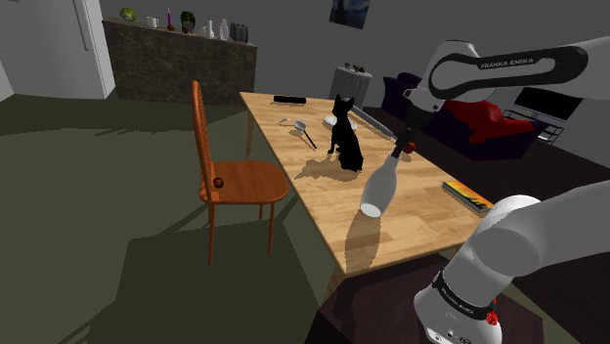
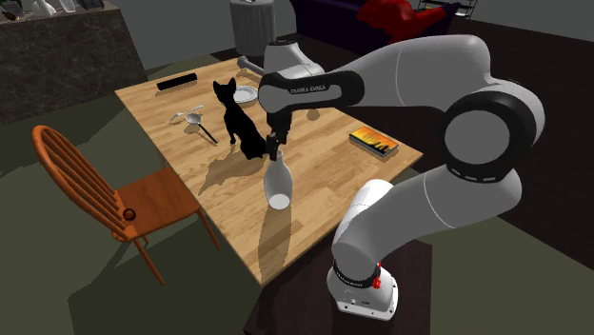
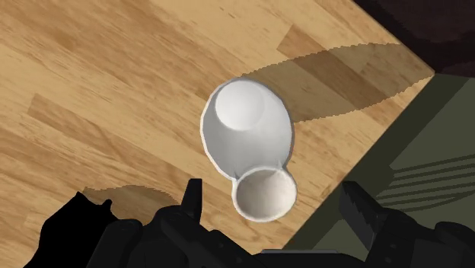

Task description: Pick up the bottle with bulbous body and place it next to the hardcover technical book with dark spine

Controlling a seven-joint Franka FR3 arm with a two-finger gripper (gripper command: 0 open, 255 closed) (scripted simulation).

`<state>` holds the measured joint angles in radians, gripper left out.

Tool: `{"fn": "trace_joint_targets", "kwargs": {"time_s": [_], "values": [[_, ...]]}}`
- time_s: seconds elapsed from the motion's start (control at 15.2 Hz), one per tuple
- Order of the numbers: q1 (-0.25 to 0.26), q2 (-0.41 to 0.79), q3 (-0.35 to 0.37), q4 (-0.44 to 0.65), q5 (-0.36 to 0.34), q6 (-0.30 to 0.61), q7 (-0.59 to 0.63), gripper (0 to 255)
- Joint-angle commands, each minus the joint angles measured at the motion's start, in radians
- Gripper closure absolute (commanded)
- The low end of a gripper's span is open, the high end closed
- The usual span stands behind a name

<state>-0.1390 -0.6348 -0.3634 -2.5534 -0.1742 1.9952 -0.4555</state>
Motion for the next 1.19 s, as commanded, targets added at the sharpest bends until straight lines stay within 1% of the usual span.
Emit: {"fn": "trace_joint_targets", "kwargs": {"time_s": [0.0, 0.33, 0.86, 0.92, 1.12], "values": [[-0.003, 0.009, -0.010, -0.019, -0.005, 0.027, -0.006, 0], [-0.001, 0.041, -0.025, -0.073, -0.010, 0.113, -0.008, 0], [-0.001, 0.041, -0.025, -0.073, -0.010, 0.113, -0.008, 0], [-0.001, 0.041, -0.025, -0.073, -0.010, 0.113, -0.008, 255], [-0.001, 0.041, -0.025, -0.073, -0.010, 0.113, -0.008, 255]]}}
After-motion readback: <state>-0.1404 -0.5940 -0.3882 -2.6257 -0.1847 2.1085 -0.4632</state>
